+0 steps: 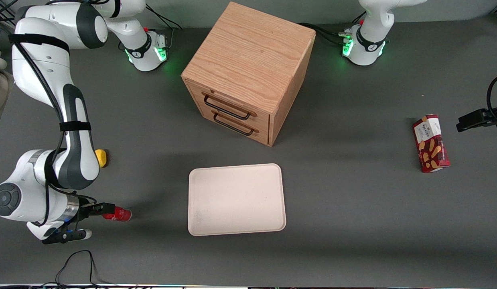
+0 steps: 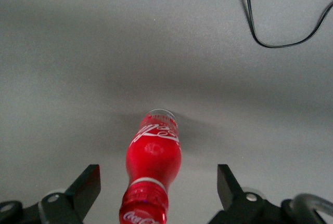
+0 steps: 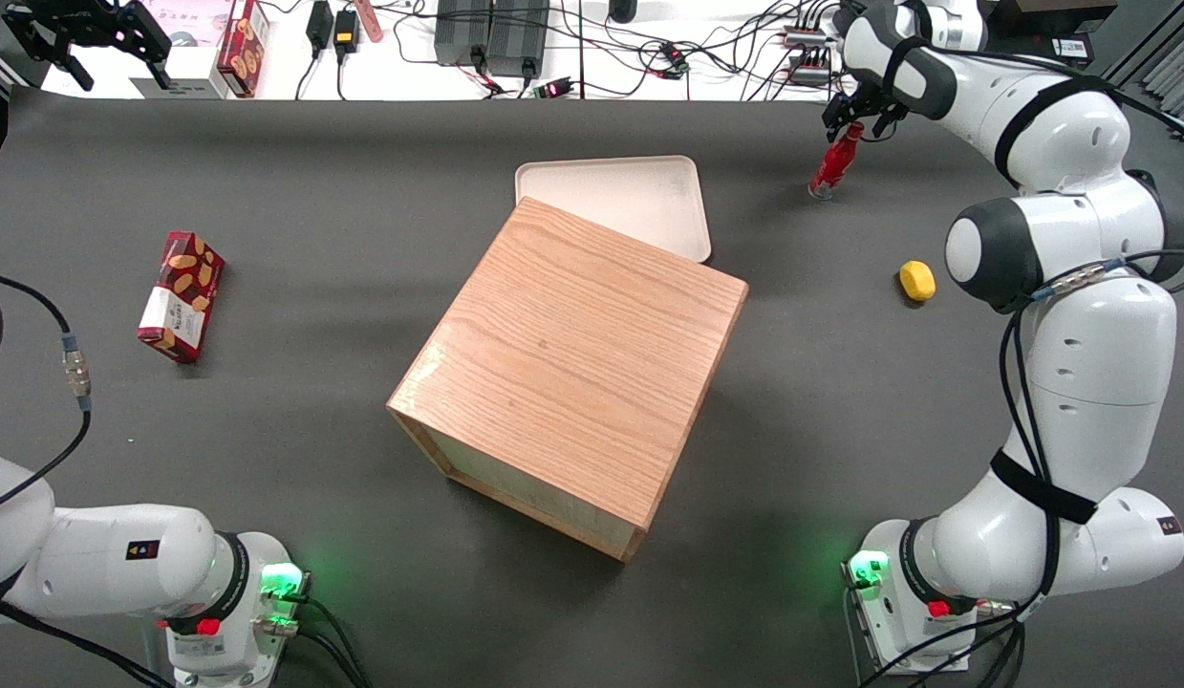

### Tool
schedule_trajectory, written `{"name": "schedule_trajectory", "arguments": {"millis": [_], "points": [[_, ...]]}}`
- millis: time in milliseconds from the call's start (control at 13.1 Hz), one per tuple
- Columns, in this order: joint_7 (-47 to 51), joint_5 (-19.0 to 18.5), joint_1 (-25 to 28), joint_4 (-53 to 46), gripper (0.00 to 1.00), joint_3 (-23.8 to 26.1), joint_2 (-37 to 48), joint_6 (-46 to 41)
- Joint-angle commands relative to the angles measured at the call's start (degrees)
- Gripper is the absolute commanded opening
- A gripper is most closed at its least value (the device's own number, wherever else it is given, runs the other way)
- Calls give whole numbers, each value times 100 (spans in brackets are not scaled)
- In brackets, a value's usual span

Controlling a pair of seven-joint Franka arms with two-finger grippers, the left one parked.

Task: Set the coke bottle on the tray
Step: 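Close the right gripper around the bottle's neck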

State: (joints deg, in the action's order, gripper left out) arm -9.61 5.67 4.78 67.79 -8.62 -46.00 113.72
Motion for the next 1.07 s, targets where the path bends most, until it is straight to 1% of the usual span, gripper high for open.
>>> {"name": "schedule_trajectory", "arguments": {"millis": [0, 229, 381, 610, 686, 838, 914, 990], "points": [[-111, 101, 32, 278, 91, -26, 161, 151], [-103, 101, 41, 418, 80, -8, 231, 151], [-102, 101, 58, 445, 70, -8, 258, 125], [-102, 101, 67, 437, 40, -8, 258, 116], [-94, 101, 76, 410, 31, -8, 267, 107], [-94, 84, 93, 375, 16, 1, 372, 107], [-76, 83, 94, 349, 12, 1, 459, 89], [-59, 75, 137, 357, 6, 1, 565, 72]]}}
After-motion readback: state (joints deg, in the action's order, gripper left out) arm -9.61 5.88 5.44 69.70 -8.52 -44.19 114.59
